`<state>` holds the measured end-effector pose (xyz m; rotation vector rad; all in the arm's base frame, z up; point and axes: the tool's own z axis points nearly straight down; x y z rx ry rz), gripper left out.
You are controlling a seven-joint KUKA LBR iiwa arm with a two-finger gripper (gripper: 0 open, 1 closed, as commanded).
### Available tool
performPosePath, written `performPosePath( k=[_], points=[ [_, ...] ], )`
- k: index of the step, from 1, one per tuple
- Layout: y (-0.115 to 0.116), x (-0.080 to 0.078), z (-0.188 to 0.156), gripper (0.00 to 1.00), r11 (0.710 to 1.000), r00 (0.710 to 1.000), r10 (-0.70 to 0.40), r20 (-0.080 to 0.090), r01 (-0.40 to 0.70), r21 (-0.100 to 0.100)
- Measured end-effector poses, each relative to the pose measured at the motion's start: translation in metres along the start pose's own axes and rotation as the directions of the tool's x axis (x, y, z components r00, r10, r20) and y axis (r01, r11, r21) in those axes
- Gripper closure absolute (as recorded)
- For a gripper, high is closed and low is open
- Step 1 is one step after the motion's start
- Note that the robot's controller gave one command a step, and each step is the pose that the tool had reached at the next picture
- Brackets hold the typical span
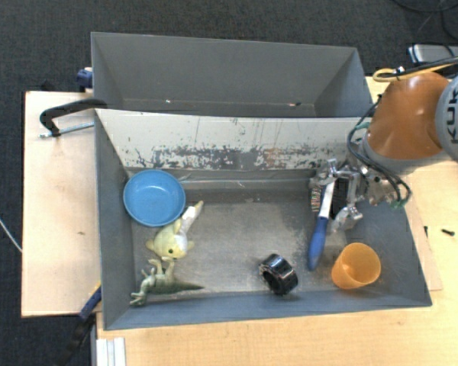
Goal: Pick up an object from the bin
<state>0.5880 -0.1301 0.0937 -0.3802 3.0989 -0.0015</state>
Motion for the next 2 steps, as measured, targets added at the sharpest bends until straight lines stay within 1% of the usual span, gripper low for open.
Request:
performPosePath(
  k=[1, 2],
  points=[
    [-0.002, 0.003, 0.002, 1.00, 1.000, 1.000, 0.001, -0.007, -0.001, 0.001],
    [-0.009, 0.001, -0.129, 1.00, 1.000, 1.000, -0.015, -0.006, 0.015, 0.003]
  ],
)
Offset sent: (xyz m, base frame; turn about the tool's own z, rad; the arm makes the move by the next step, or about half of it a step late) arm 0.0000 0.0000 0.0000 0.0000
